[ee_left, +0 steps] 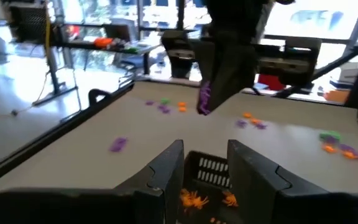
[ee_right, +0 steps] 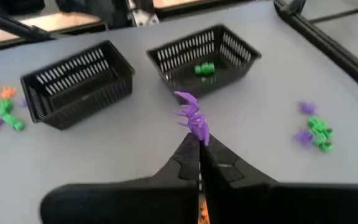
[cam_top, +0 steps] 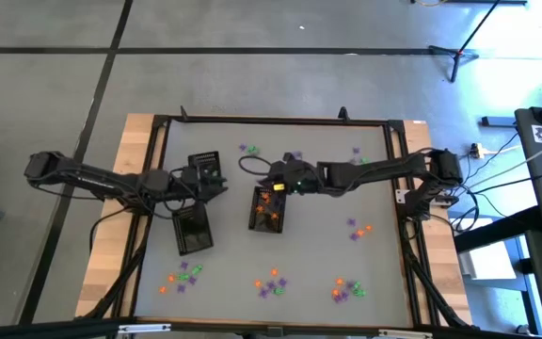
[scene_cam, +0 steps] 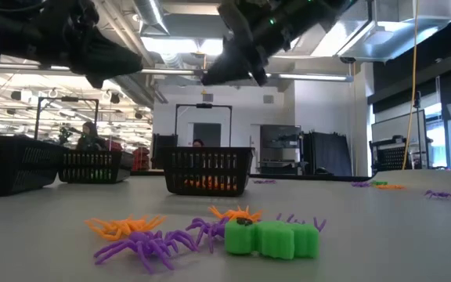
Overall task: Sort Halloween decoration
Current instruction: Put the purple spider toy into the bottom left black basket
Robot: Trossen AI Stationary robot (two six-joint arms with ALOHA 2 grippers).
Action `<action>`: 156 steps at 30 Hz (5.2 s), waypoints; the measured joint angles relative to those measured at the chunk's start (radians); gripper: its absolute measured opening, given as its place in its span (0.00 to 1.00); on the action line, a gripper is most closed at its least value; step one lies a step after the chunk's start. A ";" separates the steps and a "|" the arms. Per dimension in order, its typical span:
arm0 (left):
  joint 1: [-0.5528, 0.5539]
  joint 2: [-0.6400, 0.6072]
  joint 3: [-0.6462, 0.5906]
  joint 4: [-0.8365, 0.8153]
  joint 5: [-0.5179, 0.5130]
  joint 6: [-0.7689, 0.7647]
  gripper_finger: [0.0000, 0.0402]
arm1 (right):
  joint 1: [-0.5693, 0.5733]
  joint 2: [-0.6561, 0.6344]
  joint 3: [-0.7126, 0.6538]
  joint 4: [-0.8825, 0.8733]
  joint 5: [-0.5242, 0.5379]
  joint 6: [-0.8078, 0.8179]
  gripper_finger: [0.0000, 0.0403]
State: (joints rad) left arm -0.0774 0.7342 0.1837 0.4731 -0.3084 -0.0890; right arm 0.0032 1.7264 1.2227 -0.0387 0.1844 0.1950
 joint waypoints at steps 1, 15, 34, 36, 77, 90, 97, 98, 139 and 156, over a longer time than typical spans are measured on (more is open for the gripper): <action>-0.007 0.020 0.000 0.029 0.005 0.016 0.29 | 0.000 0.000 0.007 -0.002 0.001 -0.005 0.00; -0.043 0.278 0.044 0.315 0.003 0.100 0.29 | -0.003 0.013 0.015 0.045 -0.019 -0.011 0.00; -0.021 0.571 0.221 0.315 -0.077 0.126 0.44 | -0.003 0.029 0.015 0.034 -0.021 -0.009 0.00; -0.021 0.581 0.231 0.316 -0.096 0.126 0.44 | -0.002 0.029 0.015 0.035 -0.026 -0.009 0.00; -0.098 0.412 0.296 -0.050 -0.248 0.075 0.00 | 0.004 0.017 0.064 -0.310 -0.055 -0.015 0.35; -0.516 0.316 0.458 -1.058 -0.281 -0.797 0.00 | 0.019 -0.002 0.067 -0.289 -0.064 -0.014 0.42; -0.540 0.317 0.445 -1.100 -0.250 -0.866 0.00 | 0.017 -0.002 0.067 -0.193 -0.065 -0.074 0.42; -0.540 0.318 0.445 -1.100 -0.249 -0.861 0.00 | 0.017 -0.002 0.067 -0.185 -0.065 -0.078 0.42; -0.540 0.317 0.444 -1.234 -0.008 -0.739 0.00 | 0.017 -0.002 0.066 -0.188 -0.064 -0.070 0.42; -0.540 0.317 0.444 -1.231 0.035 -0.739 0.00 | 0.017 -0.001 0.066 -0.148 -0.065 -0.077 0.42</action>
State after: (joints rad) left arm -0.6178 1.0512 0.6281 -0.7583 -0.2736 -0.8276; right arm 0.0200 1.7252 1.2888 -0.1871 0.1196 0.1181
